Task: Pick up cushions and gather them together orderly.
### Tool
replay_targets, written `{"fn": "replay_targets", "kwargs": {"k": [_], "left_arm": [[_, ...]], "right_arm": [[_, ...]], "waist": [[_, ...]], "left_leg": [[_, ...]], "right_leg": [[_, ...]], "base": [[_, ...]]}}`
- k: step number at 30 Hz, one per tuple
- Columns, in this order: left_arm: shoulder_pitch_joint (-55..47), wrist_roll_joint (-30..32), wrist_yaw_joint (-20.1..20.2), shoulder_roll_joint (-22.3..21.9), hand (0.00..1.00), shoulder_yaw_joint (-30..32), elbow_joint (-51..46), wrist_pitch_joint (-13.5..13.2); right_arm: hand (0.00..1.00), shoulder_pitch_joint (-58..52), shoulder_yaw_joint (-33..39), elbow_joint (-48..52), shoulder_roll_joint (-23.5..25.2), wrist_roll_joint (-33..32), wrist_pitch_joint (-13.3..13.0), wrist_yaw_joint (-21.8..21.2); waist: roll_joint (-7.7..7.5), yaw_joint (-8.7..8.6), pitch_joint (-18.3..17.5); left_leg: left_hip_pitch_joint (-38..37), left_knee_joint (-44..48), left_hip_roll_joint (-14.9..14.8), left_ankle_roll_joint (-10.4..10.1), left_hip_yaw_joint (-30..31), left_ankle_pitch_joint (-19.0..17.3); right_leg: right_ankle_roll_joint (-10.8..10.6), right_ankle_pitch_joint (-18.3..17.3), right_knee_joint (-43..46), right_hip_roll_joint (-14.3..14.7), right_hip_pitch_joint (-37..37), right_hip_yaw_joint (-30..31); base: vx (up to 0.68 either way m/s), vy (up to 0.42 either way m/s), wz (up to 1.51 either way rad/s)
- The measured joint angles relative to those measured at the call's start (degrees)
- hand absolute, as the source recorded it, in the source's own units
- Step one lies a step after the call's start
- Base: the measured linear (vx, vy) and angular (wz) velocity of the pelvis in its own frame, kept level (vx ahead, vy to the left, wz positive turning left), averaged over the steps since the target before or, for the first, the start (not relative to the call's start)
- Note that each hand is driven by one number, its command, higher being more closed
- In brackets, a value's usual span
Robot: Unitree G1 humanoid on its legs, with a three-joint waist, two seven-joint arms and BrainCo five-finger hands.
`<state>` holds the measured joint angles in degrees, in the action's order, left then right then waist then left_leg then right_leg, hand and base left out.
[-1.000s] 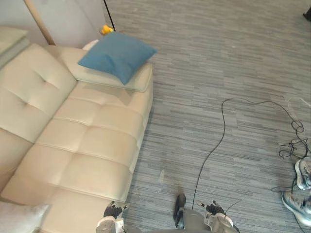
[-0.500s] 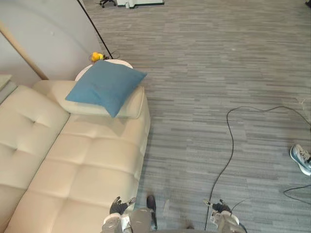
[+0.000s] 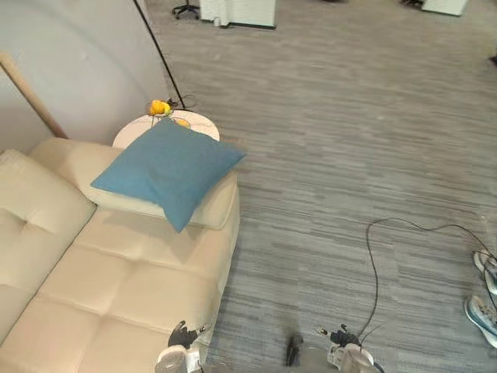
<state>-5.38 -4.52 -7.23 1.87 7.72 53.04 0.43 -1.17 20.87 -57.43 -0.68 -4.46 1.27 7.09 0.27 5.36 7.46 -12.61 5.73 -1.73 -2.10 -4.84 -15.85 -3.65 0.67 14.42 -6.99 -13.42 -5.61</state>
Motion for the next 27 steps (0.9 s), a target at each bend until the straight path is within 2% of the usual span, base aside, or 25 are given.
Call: {"fn": "replay_targets", "kwargs": {"k": [2,3,4,5,6,7,9,11,12,13,14,15,17,19,22,23,24,25,27], "left_arm": [[-0.9,0.33,0.09,-1.74,0.0,0.25,1.09,0.01],[-0.91,0.42,0.09,-2.6,0.0,0.5,0.75,-0.05],[-0.73,0.49,0.09,-2.91,0.0,1.08,0.21,-0.04],[-0.36,0.47,0.14,-3.23,0.0,1.65,-0.12,0.05],[0.0,0.41,0.19,-3.56,0.0,1.89,-0.87,0.06],[-0.26,0.41,0.24,-3.34,0.0,1.73,-1.46,-0.04],[-0.1,0.49,0.49,-2.52,0.0,0.42,-2.18,-0.05],[-0.02,0.45,0.94,-2.08,0.0,-0.45,-2.69,-0.12],[0.06,0.43,1.01,-1.93,0.0,-0.82,-2.8,-0.11],[0.12,0.47,1.0,-1.78,0.0,-1.53,-2.75,-0.11],[0.21,0.32,1.04,-1.51,0.0,-2.08,-2.62,-0.11],[0.44,0.46,1.24,-0.95,0.0,-2.2,-2.8,-0.23],[0.46,0.97,1.3,0.2,0.0,-2.19,-2.4,-0.15],[1.06,0.87,1.3,0.77,0.0,-2.05,-1.83,-0.09],[1.15,0.63,1.33,1.09,0.0,-2.55,-0.94,0.01],[1.17,0.39,1.36,1.38,0.0,-3.24,-0.61,0.02],[1.08,0.4,1.37,1.71,0.0,-4.32,-0.38,0.11],[1.31,0.39,1.49,2.0,0.0,-4.94,0.03,0.21],[1.29,0.39,1.37,2.05,0.0,-4.79,0.65,0.31]], "right_arm": [[0.0,0.3,0.93,-0.47,-1.44,0.03,-0.01,0.06],[0.0,0.57,0.94,-0.92,-1.68,0.02,0.11,0.12],[0.0,0.37,0.96,-0.82,-1.67,0.02,0.26,0.17],[0.0,0.23,0.89,-0.73,-1.71,-0.04,0.29,0.23],[0.0,0.13,0.72,-0.19,-1.74,-0.12,0.31,0.53],[0.0,-0.11,0.06,-0.16,-1.68,-0.14,0.34,0.76],[0.0,0.28,-0.76,-0.17,-1.51,-0.17,0.31,0.79],[0.0,0.77,-0.49,-0.18,-1.64,-0.22,0.32,0.87],[0.0,0.8,-0.18,-0.18,-1.64,-0.31,0.32,0.92],[0.0,0.52,0.34,-0.17,-1.64,-0.48,0.31,0.97],[0.0,0.34,0.73,-0.36,-1.72,-0.5,0.33,0.97],[0.0,0.38,0.87,-0.76,-1.06,-0.52,0.4,1.03],[0.0,0.47,0.9,-0.85,0.28,-0.5,0.36,0.98],[0.0,0.56,0.92,-0.89,0.62,-0.42,0.55,0.95],[0.0,0.53,0.86,-0.87,0.7,-0.14,0.39,0.71],[0.0,0.54,0.81,-0.89,0.88,-0.13,0.38,0.54],[0.0,0.53,0.81,-0.94,0.9,-0.12,0.37,0.35],[0.0,0.22,0.72,-1.12,0.94,-0.1,0.41,0.19],[0.0,-0.21,0.29,-1.07,0.76,-0.1,0.38,0.14]], "waist": [[3.19,0.15,-1.2],[4.16,0.18,-1.66],[3.61,-0.29,-1.21],[3.89,-0.51,-0.88],[4.27,-0.22,-0.1],[4.35,0.31,0.1],[3.78,0.77,0.26],[3.55,1.01,0.33],[3.51,1.01,0.33],[3.5,0.96,0.34],[3.38,1.09,0.42],[1.67,1.71,0.47],[-0.28,1.46,0.04],[-0.87,1.62,0.21],[-0.45,1.73,0.21],[-0.39,1.68,0.29],[-0.19,1.55,0.37],[-0.53,1.42,0.42],[-0.69,1.11,0.28]], "left_leg": [[-0.62,0.9,-3.13,-0.19,2.21,-1.5],[2.0,6.35,-3.79,-0.2,3.26,-1.43],[6.59,15.29,-4.15,-0.52,4.51,-1.29],[10.71,24.69,-4.77,-2.53,5.36,-0.06],[16.01,37.24,-6.4,-5.08,5.63,3.7],[19.45,45.37,-8.14,-4.45,4.65,4.47],[23.72,48.21,-8.94,-2.56,1.43,2.89],[27.11,40.48,-8.3,-1.69,-3.0,1.5],[27.61,32.12,-7.16,-1.66,-4.83,1.81],[27.32,20.51,-5.63,-1.01,-7.01,4.71],[26.6,14.04,-4.52,0.53,-7.79,10.67],[24.22,10.34,-2.77,1.59,-9.34,12.84],[23.14,7.37,-0.95,2.83,-9.32,13.09],[21.66,7.5,-0.48,4.09,-9.74,12.23],[16.18,6.99,-0.67,4.69,-9.58,10.04],[13.5,5.58,-0.59,4.94,-8.93,9.29],[11.32,4.04,-0.57,4.72,-8.09,8.11],[9.51,2.78,0.01,4.68,-7.25,7.77],[7.1,1.06,-0.06,4.66,-5.01,7.65]], "right_leg": [[0.81,-5.51,3.87,2.11,-0.53,-2.21],[1.52,-7.13,4.38,2.19,-0.03,-3.49],[1.51,-7.73,3.91,1.83,1.13,-4.96],[2.19,-8.16,3.19,2.02,2.88,-6.12],[3.38,-9.11,2.08,2.8,6.35,-7.05],[4.4,-10.52,0.93,3.73,9.77,-7.73],[4.88,-11.4,-1.63,4.06,13.96,-8.42],[4.04,-11.14,-5.31,3.92,17.31,-8.44],[3.46,-11.07,-6.92,3.66,18.72,-8.86],[2.7,-11.34,-8.17,3.46,20.42,-9.49],[1.98,-11.69,-8.98,3.48,21.71,-9.66],[0.88,-11.5,-9.78,2.12,22.73,-9.14],[-0.47,-9.23,-11.23,1.06,22.82,-9.38],[-1.09,-7.59,-10.3,0.43,23.96,-8.53],[-1.3,-7.2,4.79,-0.49,21.2,-6.88],[-3.28,-6.18,14.73,-1.46,17.8,-6.25],[-4.67,-7.16,21.73,-2.52,15.13,-6.43],[-3.96,-9.98,26.07,-3.96,12.8,-6.88],[-3.34,-13.35,26.1,-4.29,10.0,-8.58]], "base": [[0.45,-0.289,0.34],[0.41,-0.251,0.49],[0.46,-0.324,0.6],[0.28,-0.241,0.62],[0.35,-0.235,0.45],[0.36,-0.165,0.24],[0.33,-0.129,0.0],[0.35,-0.035,-0.02],[0.43,0.065,0.13],[0.4,0.096,0.21],[0.44,0.116,0.11],[0.37,0.078,0.11],[0.41,0.073,0.15],[0.35,0.086,0.16],[0.32,0.101,0.09],[0.25,0.067,0.17],[0.24,0.04,0.27],[0.19,0.014,0.36],[0.23,-0.033,0.57]]}}
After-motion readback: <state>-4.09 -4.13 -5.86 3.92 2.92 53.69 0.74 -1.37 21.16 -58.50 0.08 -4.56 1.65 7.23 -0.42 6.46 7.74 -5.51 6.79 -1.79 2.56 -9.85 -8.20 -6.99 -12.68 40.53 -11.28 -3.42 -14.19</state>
